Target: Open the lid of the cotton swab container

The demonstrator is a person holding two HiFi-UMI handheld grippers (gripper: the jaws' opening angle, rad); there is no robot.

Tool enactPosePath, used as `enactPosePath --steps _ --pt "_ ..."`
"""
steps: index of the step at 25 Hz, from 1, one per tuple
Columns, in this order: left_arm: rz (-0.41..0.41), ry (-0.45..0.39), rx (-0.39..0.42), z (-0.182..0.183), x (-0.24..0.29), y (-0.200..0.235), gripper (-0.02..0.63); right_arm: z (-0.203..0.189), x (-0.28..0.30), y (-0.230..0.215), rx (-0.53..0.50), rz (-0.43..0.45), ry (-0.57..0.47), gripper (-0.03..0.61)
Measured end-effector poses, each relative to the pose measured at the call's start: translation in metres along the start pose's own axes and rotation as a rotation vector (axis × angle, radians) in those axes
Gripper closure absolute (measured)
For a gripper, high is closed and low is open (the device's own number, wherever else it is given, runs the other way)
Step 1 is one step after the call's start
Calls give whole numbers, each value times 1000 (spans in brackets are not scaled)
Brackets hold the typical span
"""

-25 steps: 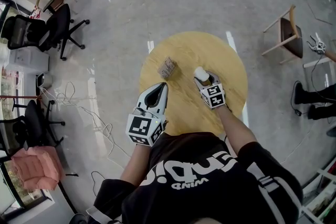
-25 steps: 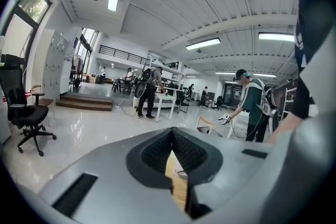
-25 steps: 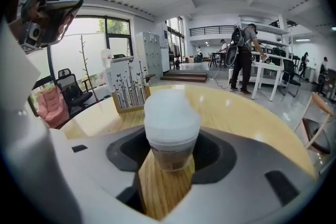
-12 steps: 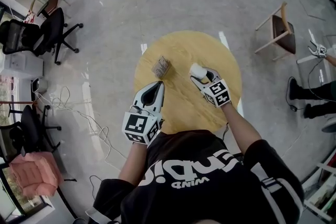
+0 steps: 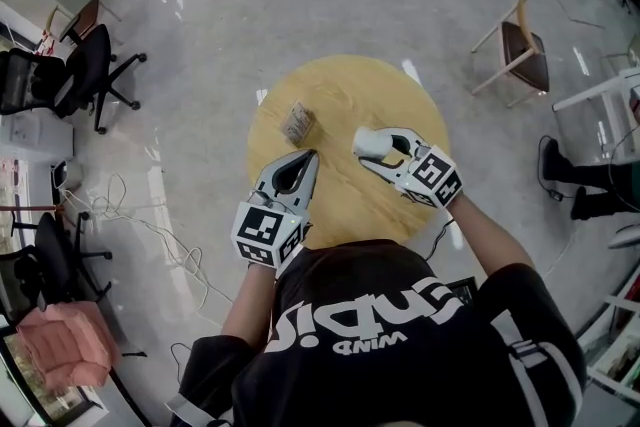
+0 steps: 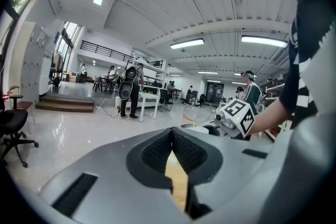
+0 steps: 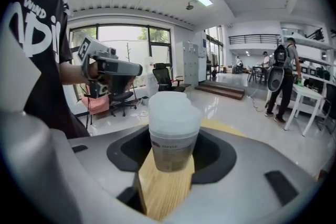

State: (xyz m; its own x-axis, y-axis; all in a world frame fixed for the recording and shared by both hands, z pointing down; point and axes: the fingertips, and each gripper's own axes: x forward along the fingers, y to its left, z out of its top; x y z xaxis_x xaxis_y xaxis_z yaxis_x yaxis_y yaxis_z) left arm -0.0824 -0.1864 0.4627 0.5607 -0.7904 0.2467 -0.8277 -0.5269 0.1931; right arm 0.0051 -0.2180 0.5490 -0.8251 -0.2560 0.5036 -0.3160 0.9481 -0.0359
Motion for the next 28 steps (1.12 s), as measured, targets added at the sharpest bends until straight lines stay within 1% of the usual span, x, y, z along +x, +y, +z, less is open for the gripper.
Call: enactPosePath --steps 3,6,9,11,12,15,18,19,22,24,28 --pt "-33 11 30 1 -4 -8 603 18 -11 21 -49 47 -20 362" --pt "-65 14 54 2 -6 -14 603 28 -17 30 -62 71 -37 362" --pt "-97 -6 67 10 -6 -17 600 36 -21 35 -61 97 -51 360" --pt "-123 -22 90 17 -7 -21 595 39 -24 38 -68 104 -52 361" --pt "-137 -25 100 20 -7 -24 582 39 -26 39 -75 105 -50 362" --pt "-193 -21 132 24 -6 -35 504 39 -30 44 -89 111 -48 362" --pt "-261 -11 179 26 -3 -46 378 40 -32 47 -103 122 -48 362" --pt "-283 -4 199 26 -2 -49 355 41 -33 48 -106 125 -49 362" --pt "-347 13 247 27 -1 -61 339 45 -36 52 -113 133 -57 362" --pt "-379 9 278 30 1 -69 339 49 -39 55 -116 138 -65 362" --pt "-437 6 305 32 9 -84 339 53 -45 58 -126 146 -77 362"
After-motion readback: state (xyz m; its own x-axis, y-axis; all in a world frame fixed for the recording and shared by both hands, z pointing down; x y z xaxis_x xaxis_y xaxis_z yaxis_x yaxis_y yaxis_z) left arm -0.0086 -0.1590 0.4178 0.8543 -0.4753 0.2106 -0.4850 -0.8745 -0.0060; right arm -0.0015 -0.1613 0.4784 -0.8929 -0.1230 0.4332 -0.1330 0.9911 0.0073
